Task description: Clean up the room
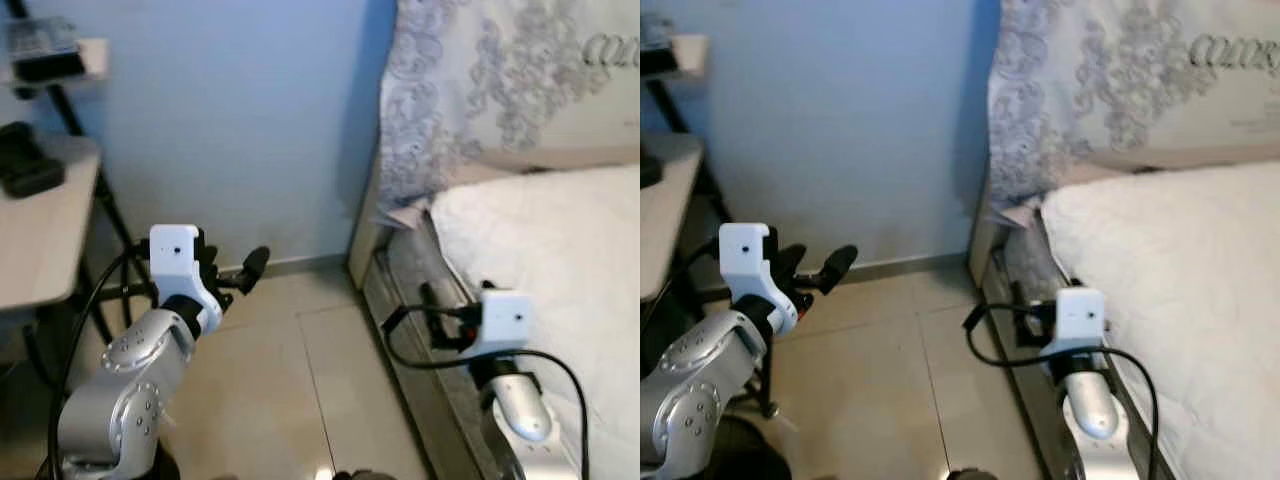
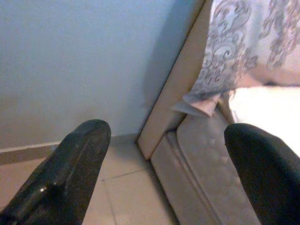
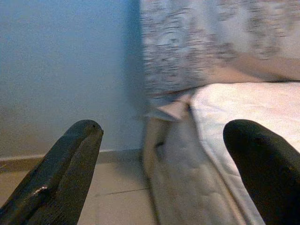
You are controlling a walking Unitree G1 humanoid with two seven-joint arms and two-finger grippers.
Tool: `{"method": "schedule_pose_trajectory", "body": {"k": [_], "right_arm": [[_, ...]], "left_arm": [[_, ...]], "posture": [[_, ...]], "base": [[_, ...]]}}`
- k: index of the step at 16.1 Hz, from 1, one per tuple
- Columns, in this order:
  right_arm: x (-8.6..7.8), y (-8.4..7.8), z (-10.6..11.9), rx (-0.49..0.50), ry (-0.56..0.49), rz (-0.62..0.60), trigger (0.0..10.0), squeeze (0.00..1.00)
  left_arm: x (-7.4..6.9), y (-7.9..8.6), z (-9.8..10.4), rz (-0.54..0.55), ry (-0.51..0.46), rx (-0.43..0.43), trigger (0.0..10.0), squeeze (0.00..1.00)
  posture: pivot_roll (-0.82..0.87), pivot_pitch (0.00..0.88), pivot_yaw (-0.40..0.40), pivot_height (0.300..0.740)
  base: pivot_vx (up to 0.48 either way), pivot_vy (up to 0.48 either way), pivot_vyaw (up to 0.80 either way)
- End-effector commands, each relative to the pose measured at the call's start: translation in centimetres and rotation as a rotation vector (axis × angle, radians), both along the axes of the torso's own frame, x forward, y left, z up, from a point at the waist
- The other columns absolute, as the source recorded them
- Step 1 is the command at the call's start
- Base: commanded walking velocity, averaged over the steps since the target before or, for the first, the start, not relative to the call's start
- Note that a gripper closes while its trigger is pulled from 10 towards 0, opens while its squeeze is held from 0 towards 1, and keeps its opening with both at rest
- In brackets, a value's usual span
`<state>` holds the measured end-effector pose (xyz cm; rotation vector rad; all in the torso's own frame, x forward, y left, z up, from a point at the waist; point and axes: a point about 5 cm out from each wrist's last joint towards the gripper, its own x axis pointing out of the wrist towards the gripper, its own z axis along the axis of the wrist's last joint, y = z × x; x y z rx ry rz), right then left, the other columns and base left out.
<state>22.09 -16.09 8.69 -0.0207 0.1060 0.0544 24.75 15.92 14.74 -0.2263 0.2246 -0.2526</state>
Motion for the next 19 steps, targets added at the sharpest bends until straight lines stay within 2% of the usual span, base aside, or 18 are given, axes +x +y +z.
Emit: {"method": "schedule_pose_trajectory", "body": {"k": [1,2,3,4,6,8,11,13,14,19], "right_arm": [[0.3,0.2,0.0,0.044,0.016,0.008,10.0,0.00],[1.1,1.0,-0.1,0.065,0.020,0.021,10.0,0.00],[1.3,1.1,-0.1,0.063,0.015,0.022,10.0,0.00],[1.7,1.0,-0.4,0.080,0.025,0.016,10.0,0.00],[2.0,1.1,-0.3,0.074,0.027,0.026,10.0,0.00],[2.6,1.0,-0.1,0.064,0.017,0.031,10.0,0.00],[2.8,0.6,-0.7,0.068,0.025,0.013,10.0,0.00],[2.6,0.9,-0.9,0.067,0.032,0.016,10.0,0.00],[2.7,0.9,-0.9,0.068,0.032,0.015,10.0,0.00],[2.6,0.8,-1.0,0.074,0.029,0.001,10.0,0.00]], "left_arm": [[-0.4,-0.5,-0.3,-0.009,-0.004,-0.006,10.0,0.00],[-0.5,-1.1,-1.0,-0.031,-0.041,0.040,10.0,0.00],[-0.4,-1.3,-1.2,-0.040,-0.038,0.034,10.0,0.00],[-0.3,-1.7,-1.0,-0.075,-0.059,0.093,10.0,0.00],[-0.2,-2.0,-0.9,-0.098,-0.061,0.085,10.0,0.00],[0.2,-1.6,-0.6,-0.120,-0.109,0.116,10.0,0.00],[0.4,-1.8,0.0,-0.166,-0.169,0.131,10.0,0.00],[0.4,-2.2,-0.1,-0.195,-0.177,0.131,10.0,0.00],[0.5,-2.2,-0.1,-0.189,-0.173,0.099,10.0,0.00],[0.9,-2.0,-1.9,-0.200,-0.112,0.117,10.0,0.00]], "posture": [[0.06,0.000,-0.065,0.740],[0.06,0.000,-0.069,0.740],[0.06,0.000,-0.069,0.740],[0.06,0.000,-0.065,0.740],[0.05,0.000,-0.058,0.740],[0.04,0.000,-0.044,0.740],[0.04,0.000,-0.032,0.740],[0.04,0.000,-0.030,0.740],[0.03,0.000,-0.030,0.740],[0.02,0.000,-0.028,0.740]], "base": [[0.000,0.000,-0.70],[0.000,0.000,-0.68],[0.000,0.000,-0.68],[0.000,0.000,-0.68],[0.000,0.000,-0.68],[0.000,0.000,-0.68],[0.000,-0.480,-0.68],[0.000,-0.480,-0.68],[0.000,0.000,-0.68],[0.000,0.000,-0.68]]}}
